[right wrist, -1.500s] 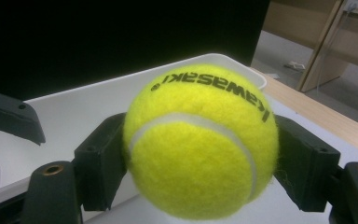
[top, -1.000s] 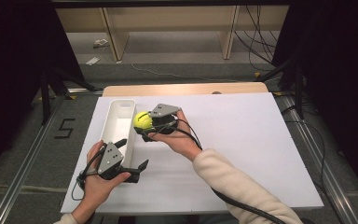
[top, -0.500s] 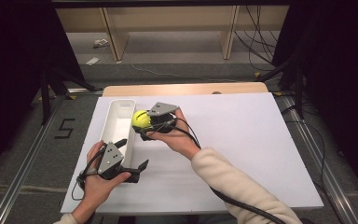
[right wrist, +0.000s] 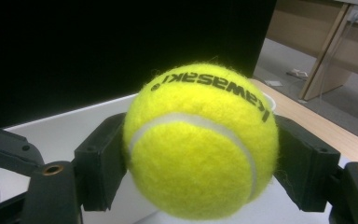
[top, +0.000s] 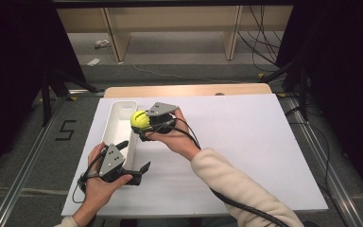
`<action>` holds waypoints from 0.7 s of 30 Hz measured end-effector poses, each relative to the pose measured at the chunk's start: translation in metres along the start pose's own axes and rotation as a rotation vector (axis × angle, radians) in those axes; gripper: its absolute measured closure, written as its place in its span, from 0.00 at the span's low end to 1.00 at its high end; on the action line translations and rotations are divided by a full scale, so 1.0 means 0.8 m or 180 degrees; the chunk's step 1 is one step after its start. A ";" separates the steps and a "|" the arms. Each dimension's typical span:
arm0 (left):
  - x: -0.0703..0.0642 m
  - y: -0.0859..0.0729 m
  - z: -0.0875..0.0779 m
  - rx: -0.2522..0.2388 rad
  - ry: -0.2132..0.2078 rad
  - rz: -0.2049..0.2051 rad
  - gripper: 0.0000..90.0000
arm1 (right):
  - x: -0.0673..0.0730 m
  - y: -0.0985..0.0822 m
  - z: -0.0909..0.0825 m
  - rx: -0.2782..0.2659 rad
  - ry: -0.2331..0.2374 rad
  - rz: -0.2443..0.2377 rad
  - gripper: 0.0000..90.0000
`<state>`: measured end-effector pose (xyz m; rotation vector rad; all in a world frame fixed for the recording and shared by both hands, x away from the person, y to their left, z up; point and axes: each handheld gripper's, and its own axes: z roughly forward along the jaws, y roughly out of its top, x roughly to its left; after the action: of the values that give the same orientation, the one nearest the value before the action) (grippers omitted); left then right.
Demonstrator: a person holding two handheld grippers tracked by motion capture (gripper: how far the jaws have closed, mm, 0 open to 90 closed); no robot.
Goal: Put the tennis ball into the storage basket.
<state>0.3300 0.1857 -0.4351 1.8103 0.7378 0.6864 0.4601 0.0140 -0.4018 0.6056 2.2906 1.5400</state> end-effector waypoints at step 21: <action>0.000 0.000 0.000 0.0003 0.0013 0.0002 0.00 | 0.000 0.007 0.007 0.0002 0.0000 -0.0025 0.29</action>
<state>0.3300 0.1859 -0.4350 1.8106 0.7405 0.6904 0.4639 0.0204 -0.3987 0.5961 2.2911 1.5357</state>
